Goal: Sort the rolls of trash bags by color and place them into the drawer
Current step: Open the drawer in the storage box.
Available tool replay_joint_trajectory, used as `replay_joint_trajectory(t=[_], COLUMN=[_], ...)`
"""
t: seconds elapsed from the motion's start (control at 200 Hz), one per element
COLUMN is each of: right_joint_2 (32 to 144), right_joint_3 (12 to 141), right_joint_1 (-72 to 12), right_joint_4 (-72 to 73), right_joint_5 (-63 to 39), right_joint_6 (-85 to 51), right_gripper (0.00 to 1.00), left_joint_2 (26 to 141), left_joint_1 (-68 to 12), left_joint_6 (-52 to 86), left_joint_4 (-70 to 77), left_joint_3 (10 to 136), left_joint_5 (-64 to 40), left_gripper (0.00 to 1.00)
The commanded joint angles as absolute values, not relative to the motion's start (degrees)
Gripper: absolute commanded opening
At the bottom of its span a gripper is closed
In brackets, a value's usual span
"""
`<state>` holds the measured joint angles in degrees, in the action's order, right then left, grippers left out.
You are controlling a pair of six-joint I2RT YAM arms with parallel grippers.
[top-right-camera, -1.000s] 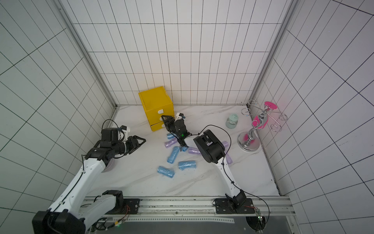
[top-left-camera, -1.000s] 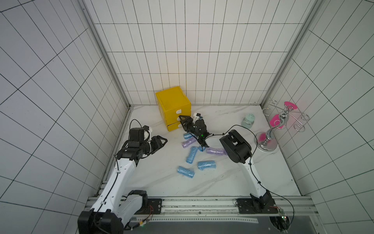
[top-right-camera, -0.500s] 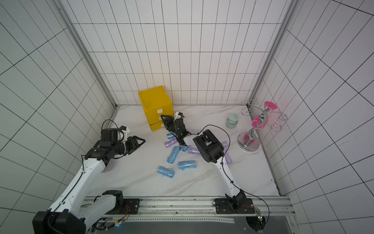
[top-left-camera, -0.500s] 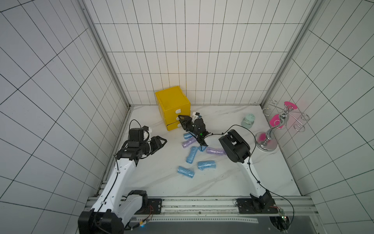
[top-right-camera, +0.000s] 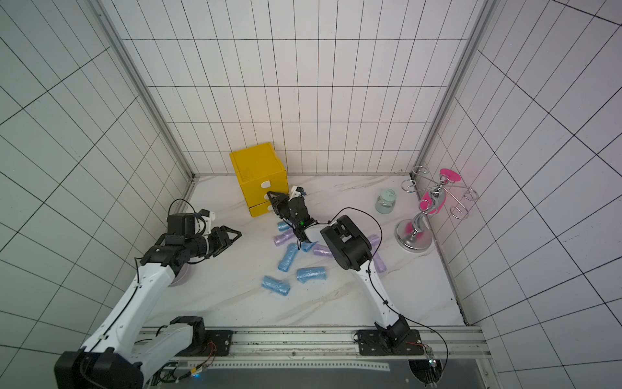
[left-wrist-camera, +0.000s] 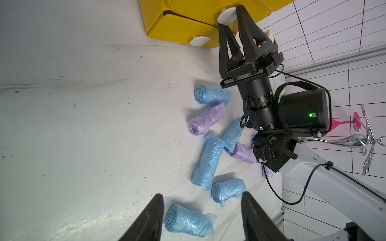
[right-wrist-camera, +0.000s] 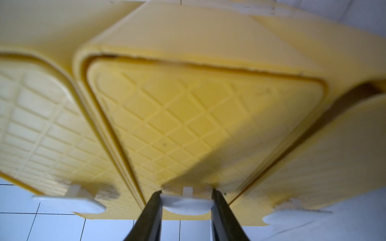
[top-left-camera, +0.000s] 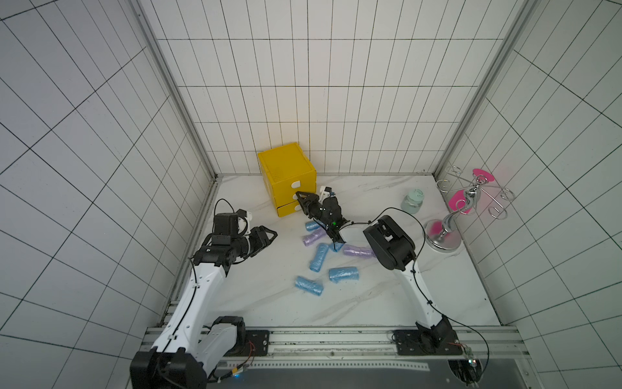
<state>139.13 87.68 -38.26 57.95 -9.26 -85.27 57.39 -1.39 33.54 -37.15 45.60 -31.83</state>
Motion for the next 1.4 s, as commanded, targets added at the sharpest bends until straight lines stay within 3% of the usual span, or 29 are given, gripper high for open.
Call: replay_joint_trajectory(t=[0.0, 0.76, 1.394], right_joint_2=[137.44, 126.64, 122.43], right_joint_3=[84.29, 59.47, 51.16], right_joint_1=[-38.45, -39.53, -41.75], right_joint_4=[63.05, 78.48, 82.09], right_joint_5=[-8.44, -6.95, -6.24], right_joint_6=[-87.66, -89.55, -88.43], right_gripper=[0.26, 0.21, 0.20], left_joint_2=[57.20, 55.97, 56.41], left_joint_1=[-1.07, -1.09, -1.13], left_joint_6=[32.78, 34.28, 34.62], left_joint_4=[-36.43, -35.16, -34.55], left_joint_3=[45.26, 45.35, 45.35], left_joint_5=[-32.62, -32.82, -32.87], left_gripper=[0.59, 0.59, 0.59])
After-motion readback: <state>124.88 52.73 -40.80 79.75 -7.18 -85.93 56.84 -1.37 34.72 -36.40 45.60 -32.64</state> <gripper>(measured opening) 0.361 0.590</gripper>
